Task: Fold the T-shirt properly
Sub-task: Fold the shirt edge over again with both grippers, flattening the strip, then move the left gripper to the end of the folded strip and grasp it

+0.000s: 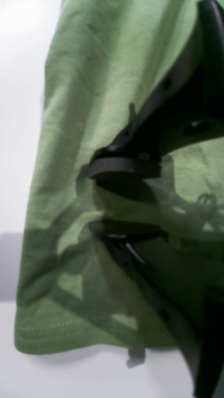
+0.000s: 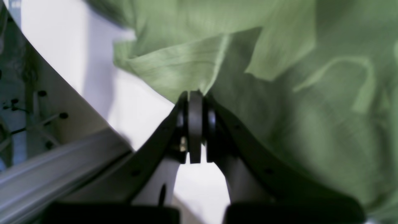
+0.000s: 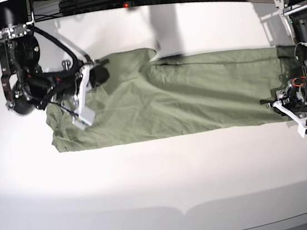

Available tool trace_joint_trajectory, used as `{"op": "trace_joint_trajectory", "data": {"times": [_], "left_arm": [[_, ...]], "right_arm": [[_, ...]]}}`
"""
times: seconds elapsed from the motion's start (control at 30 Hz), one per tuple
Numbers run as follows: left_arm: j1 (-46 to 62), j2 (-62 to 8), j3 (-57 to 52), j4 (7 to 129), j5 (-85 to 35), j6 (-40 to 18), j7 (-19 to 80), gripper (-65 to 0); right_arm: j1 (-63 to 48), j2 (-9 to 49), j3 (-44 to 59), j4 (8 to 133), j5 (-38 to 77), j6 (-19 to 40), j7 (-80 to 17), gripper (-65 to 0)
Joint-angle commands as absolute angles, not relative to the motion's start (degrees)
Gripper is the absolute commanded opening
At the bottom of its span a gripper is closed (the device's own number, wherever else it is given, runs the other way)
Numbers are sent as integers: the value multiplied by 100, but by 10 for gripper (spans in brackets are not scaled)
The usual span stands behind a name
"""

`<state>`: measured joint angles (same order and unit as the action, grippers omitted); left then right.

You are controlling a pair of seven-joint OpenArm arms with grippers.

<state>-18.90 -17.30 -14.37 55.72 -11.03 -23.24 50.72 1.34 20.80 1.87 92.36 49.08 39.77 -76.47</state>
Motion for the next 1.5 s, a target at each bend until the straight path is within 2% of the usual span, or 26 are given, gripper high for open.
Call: {"op": "trace_joint_trajectory", "data": {"times": [0.0, 0.2, 0.43, 0.73, 0.87, 0.97, 1.03, 1.07, 1.23, 1.37, 1.47], "left_arm": [[-1837, -1699, -1415, 5507, -1096, -2355, 5481, -435], [-1837, -1699, -1415, 5507, -1096, -2355, 5485, -435], [-1835, -1699, -1415, 5507, -1096, -2355, 5485, -435], [-1822, -1699, -1415, 5507, -1096, -2353, 5485, -435], [-1822, -1699, -1415, 5507, -1096, -2353, 5500, -435], [-1822, -1699, -1415, 5507, -1096, -2355, 5509, -435], [-1822, -1699, -1415, 5507, -1096, -2355, 5531, -435], [-1822, -1699, -1415, 5507, -1096, -2355, 5531, -435], [-1822, -1699, -1415, 5507, -1096, -2353, 5546, -435], [-1824, -1702, -1415, 5507, -1094, -2355, 5522, -435], [-1824, -1723, -1415, 5509, -1094, -2353, 5295, -435]], "right_arm": [[390, 2145, 224, 9327, 5004, 4000, -7481, -650], [1186, 2145, 222, 9325, 4934, 4000, -7356, -650], [1439, 2143, 224, 9325, 4108, 3922, -7269, -650], [1439, 2143, 224, 9325, 2821, 2773, -6862, -650], [1424, 2143, 224, 9325, 2869, 2740, -7210, -650], [1341, 2143, 224, 9325, 2867, 2751, -7089, -429], [1284, 2141, 224, 9325, 2867, 2757, -7002, -335], [1282, 2143, 224, 9325, 2864, 2755, -7004, -312], [1297, 2143, 222, 9325, 3166, 2790, -7070, -307], [1299, 2143, 224, 9325, 4228, 3380, -7271, -307], [1339, 2143, 224, 9325, 4633, 3538, -6965, -307]]}}
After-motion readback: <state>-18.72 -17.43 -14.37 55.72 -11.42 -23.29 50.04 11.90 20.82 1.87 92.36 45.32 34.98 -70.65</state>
